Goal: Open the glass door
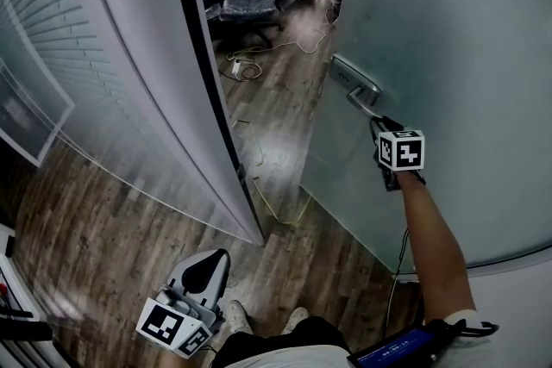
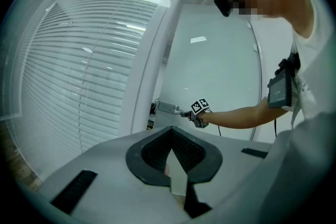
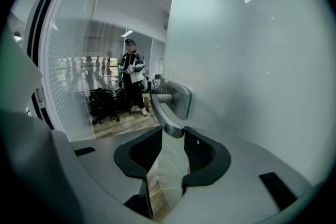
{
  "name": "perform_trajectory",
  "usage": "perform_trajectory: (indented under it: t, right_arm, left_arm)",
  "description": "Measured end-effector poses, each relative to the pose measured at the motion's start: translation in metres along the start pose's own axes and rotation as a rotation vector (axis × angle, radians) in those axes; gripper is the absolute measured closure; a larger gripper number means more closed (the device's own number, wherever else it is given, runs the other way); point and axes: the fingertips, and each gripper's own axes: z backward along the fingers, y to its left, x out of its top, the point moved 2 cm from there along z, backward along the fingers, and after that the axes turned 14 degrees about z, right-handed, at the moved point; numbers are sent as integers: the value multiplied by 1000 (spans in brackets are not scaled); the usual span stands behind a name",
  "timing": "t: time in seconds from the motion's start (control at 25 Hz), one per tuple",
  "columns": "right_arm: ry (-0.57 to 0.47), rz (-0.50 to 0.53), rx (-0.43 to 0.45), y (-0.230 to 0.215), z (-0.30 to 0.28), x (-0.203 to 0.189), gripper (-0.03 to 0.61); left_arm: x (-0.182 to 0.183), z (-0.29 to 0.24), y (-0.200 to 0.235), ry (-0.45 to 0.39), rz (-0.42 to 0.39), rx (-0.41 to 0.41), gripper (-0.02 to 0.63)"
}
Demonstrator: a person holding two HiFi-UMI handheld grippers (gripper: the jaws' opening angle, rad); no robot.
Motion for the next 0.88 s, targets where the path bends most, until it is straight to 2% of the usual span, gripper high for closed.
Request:
perform_trajectory:
  t: [0.2, 0.36, 0.52, 0.8, 0.88]
  right_arm:
    - [-78, -41, -30, -6, 25, 18, 459]
    - [-191, -18, -100, 5, 75, 31, 460]
    - [-291, 33, -148, 34, 138, 51, 460]
    - [-440, 63, -205, 110, 243, 73, 462]
    - [-485, 64, -223, 130, 272, 87, 481]
  left_arm:
    - [12, 7, 5, 5, -3, -1, 614]
    - [11, 9, 13, -9, -4, -26, 614]
    - [16, 11, 15, -11, -12, -81, 614]
    - [13, 23, 7, 2, -30, -210, 614]
    - [19, 29, 4, 8, -36, -247, 614]
